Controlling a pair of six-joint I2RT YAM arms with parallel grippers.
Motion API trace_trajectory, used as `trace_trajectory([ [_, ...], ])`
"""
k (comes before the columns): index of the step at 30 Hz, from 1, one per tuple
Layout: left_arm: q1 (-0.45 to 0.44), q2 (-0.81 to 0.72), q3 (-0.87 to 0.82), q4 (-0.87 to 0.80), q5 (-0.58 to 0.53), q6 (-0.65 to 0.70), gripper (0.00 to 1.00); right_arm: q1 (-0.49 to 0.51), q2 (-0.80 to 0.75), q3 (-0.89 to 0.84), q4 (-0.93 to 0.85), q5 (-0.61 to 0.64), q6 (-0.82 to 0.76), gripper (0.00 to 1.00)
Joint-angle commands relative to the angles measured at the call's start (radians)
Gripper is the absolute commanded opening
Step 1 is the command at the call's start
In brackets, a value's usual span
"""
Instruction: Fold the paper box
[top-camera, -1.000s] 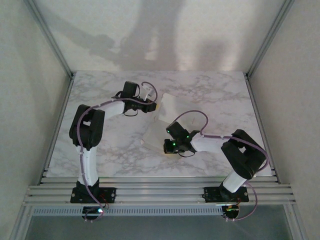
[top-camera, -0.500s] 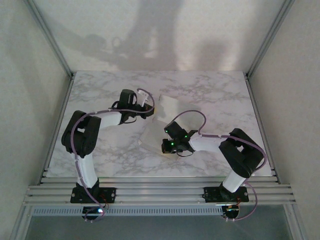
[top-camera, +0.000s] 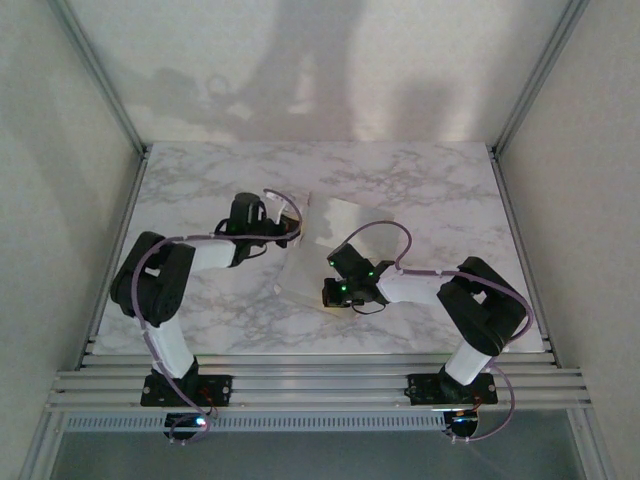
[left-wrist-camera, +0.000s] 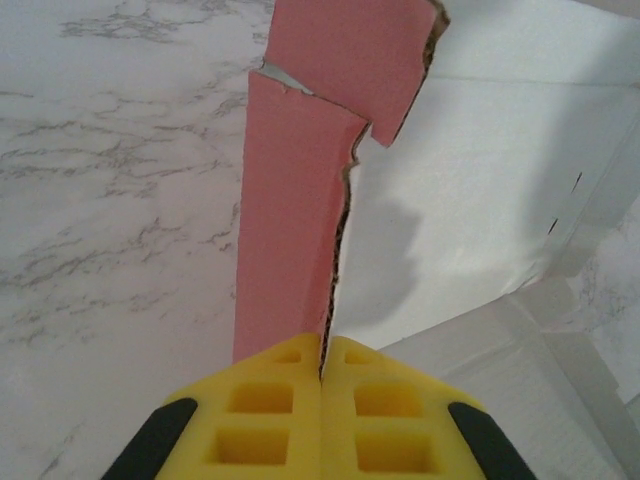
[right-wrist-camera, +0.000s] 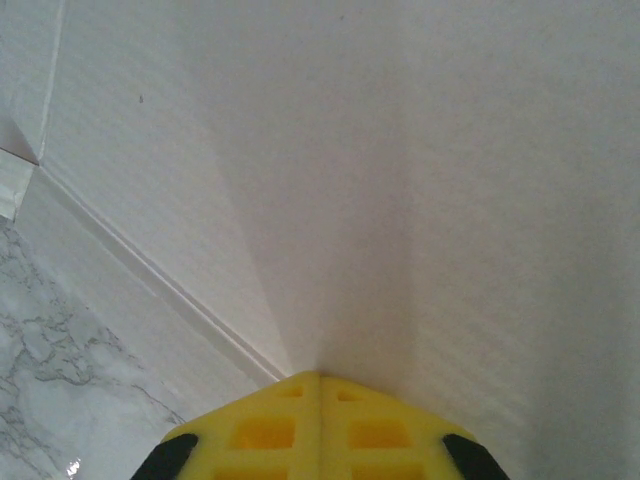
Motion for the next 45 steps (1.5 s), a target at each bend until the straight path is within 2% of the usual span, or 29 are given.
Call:
trace_trajectory([
  [1,-0.023,-0.030,-0.086,0.054,0.026,-0.056,0.01,0.013,0.068,-0.028,-0.075,0.063,0.020,0.04],
  [4,-0.028,-0.053,-0.153,0.159,-0.006,-0.074,0.01,0.015,0.068,-0.028,-0.072,0.065,0.022,0.04],
  [13,-0.057,-0.076,-0.254,0.297,-0.112,-0.081,0.05,0.022,0.073,-0.031,-0.059,0.078,0.039,0.04],
  [17,-0.062,-0.066,-0.299,0.387,-0.114,-0.069,0.07,0.026,0.073,-0.029,-0.056,0.084,0.049,0.04],
  [30,-0.037,-0.106,-0.302,0.281,-0.176,0.035,0.09,0.029,0.056,-0.034,-0.085,0.117,0.058,0.04],
  [45,-0.009,-0.080,-0.347,0.373,-0.151,0.000,0.10,0.028,0.051,-0.049,-0.066,0.112,0.073,0.04],
])
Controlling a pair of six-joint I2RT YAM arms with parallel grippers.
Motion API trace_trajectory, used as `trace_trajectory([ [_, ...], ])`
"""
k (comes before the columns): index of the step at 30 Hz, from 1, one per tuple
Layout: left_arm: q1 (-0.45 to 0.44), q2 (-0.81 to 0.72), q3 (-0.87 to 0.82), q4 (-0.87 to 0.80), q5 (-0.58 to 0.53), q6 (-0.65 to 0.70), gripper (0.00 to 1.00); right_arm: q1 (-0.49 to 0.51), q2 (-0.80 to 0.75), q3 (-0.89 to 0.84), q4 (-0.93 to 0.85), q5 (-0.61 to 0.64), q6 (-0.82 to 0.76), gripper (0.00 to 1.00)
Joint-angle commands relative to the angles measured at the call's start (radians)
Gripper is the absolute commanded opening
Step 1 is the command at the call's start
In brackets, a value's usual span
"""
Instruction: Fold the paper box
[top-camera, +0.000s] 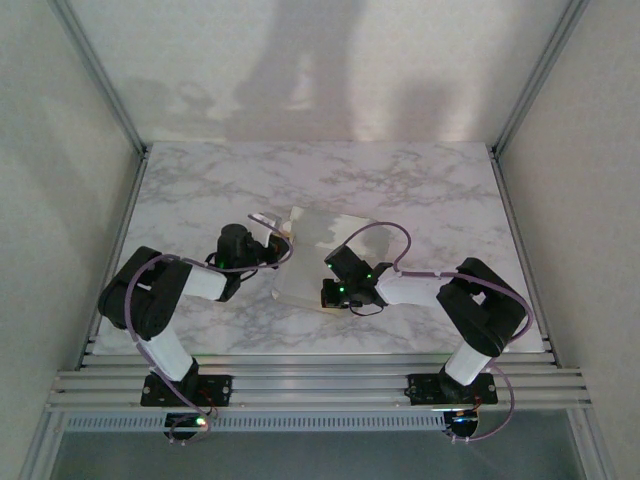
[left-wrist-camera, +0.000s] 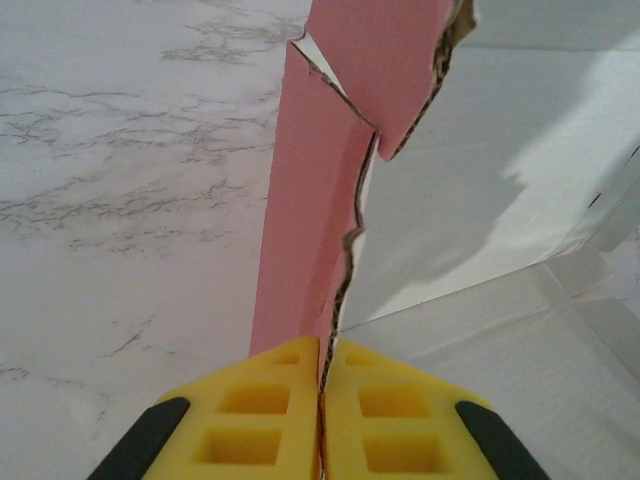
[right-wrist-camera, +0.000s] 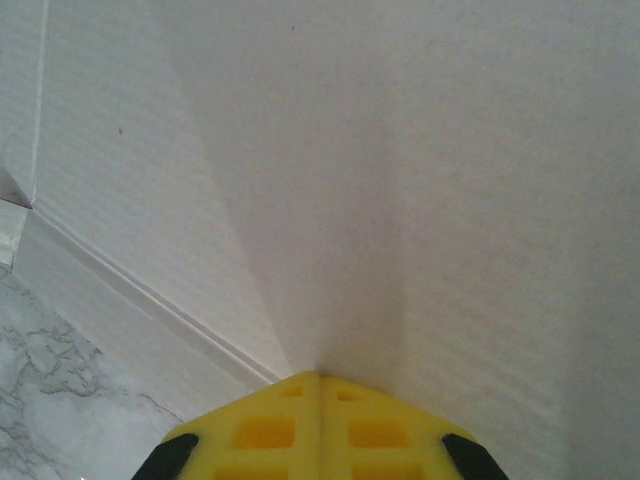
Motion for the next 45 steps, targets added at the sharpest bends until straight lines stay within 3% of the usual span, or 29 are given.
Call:
trace_trajectory([
  [1,0.007,0.016,-0.032,0.003,0.013,-0.018,0.10,0.008,0.051,-0.048,-0.076,0.071,0.023,0.04],
  [14,0.008,0.055,-0.071,0.088,-0.014,-0.069,0.10,0.073,0.046,-0.018,-0.094,0.054,0.037,0.04],
  [25,0.007,0.060,-0.078,0.056,-0.031,-0.086,0.11,0.117,0.075,0.041,-0.107,0.043,0.027,0.04],
  [45,-0.043,0.097,-0.088,0.081,-0.040,-0.072,0.11,0.117,0.062,0.066,-0.124,0.078,-0.003,0.05],
])
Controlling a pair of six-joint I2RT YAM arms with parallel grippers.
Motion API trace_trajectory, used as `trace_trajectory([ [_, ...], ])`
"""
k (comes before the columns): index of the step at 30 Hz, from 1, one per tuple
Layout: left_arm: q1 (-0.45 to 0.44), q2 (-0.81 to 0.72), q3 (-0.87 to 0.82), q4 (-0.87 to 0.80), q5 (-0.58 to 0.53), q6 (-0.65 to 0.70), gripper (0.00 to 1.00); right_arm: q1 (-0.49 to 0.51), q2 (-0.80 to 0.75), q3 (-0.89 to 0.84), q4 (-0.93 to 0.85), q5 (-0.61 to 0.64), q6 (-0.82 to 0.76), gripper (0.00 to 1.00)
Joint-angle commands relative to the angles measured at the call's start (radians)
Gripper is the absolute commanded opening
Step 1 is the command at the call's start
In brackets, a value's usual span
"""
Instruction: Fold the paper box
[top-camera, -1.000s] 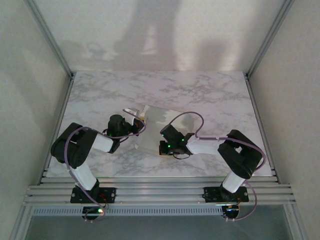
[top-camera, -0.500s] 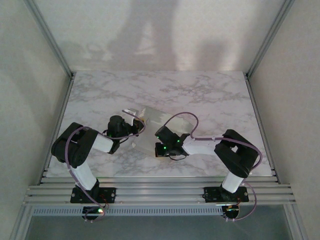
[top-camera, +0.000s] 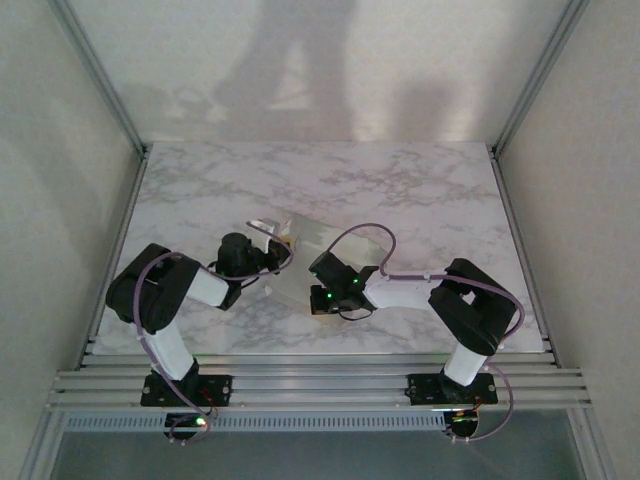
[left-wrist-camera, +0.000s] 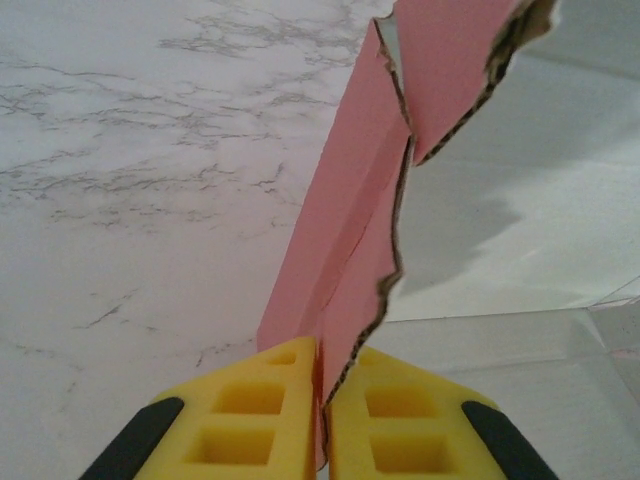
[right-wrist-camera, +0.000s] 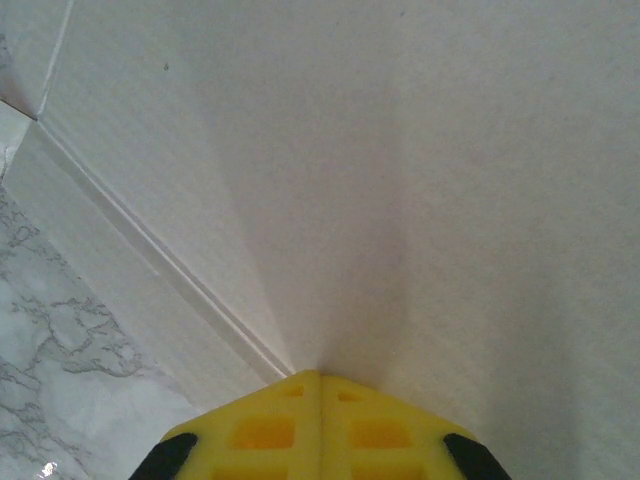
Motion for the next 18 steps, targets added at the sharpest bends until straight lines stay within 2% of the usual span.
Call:
trace_trajectory([
  [1,-0.021,0.041,-0.024,-0.081,-0.016,0.000,0.12,0.016,0.022,-0.004,-0.081,0.031,-0.019,0.05],
  [10,-0.027,0.045,-0.024,-0.094,-0.029,0.018,0.11,0.016,0.003,0.014,-0.093,0.041,-0.046,0.06],
  [18,-0.028,0.034,-0.031,-0.099,-0.039,0.032,0.11,0.003,-0.072,0.080,-0.123,0.055,-0.138,0.09],
])
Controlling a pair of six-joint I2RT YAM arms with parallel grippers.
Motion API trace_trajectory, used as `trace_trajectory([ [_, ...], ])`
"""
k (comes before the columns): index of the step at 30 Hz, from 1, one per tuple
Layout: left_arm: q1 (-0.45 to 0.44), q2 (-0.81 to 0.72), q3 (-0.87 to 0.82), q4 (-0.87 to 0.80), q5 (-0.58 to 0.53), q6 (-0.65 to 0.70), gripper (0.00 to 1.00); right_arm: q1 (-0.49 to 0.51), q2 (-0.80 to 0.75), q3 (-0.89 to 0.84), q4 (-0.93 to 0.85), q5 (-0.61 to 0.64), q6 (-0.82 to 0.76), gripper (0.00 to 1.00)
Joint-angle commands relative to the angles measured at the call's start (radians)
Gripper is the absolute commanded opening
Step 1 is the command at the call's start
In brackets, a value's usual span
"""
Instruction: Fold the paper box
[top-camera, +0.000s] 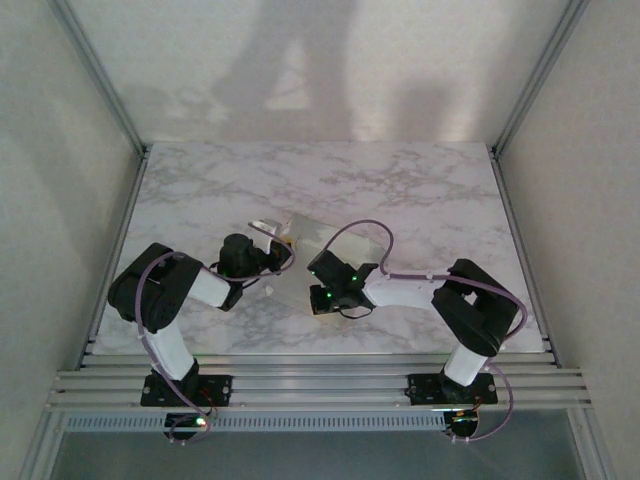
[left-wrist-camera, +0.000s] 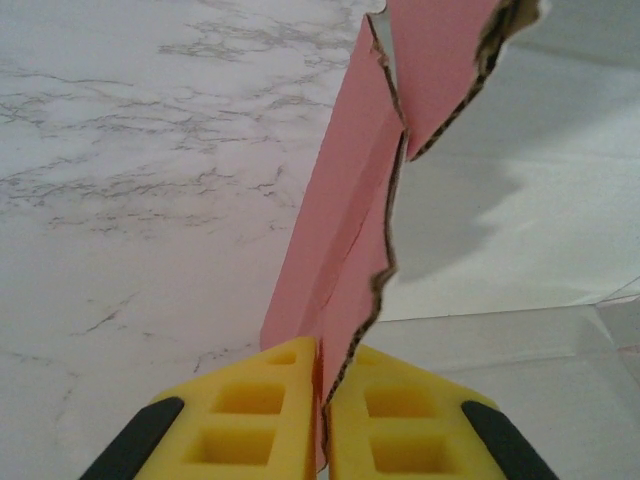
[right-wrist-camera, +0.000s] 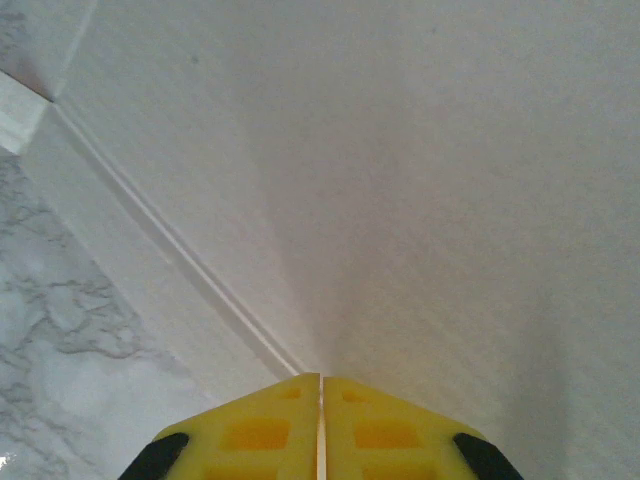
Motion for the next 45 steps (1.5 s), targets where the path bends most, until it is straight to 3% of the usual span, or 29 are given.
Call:
trace_trajectory([
  [1,-0.014,0.023,-0.032,-0.113,-0.016,0.015,0.11,-0.004,-0.066,0.046,-0.049,0.031,-0.067,0.10],
  [10,-0.014,0.020,-0.039,-0.103,-0.012,0.018,0.11,-0.073,-0.244,0.073,-0.084,-0.043,-0.190,0.17],
  [17,-0.014,0.024,-0.039,-0.101,-0.009,0.020,0.11,-0.207,-0.288,0.313,-0.203,-0.184,-0.316,0.25],
  [25,-0.013,0.030,-0.041,-0.088,0.000,0.017,0.11,-0.397,-0.042,0.609,-0.220,-0.350,-0.341,0.36],
  [34,-0.014,0.025,-0.048,-0.087,0.000,0.018,0.11,-0.405,0.215,0.758,-0.159,-0.379,-0.301,0.43],
  [45,-0.015,0.029,-0.045,-0.085,0.002,0.022,0.11,-0.403,0.307,0.757,-0.132,-0.432,-0.276,0.46],
])
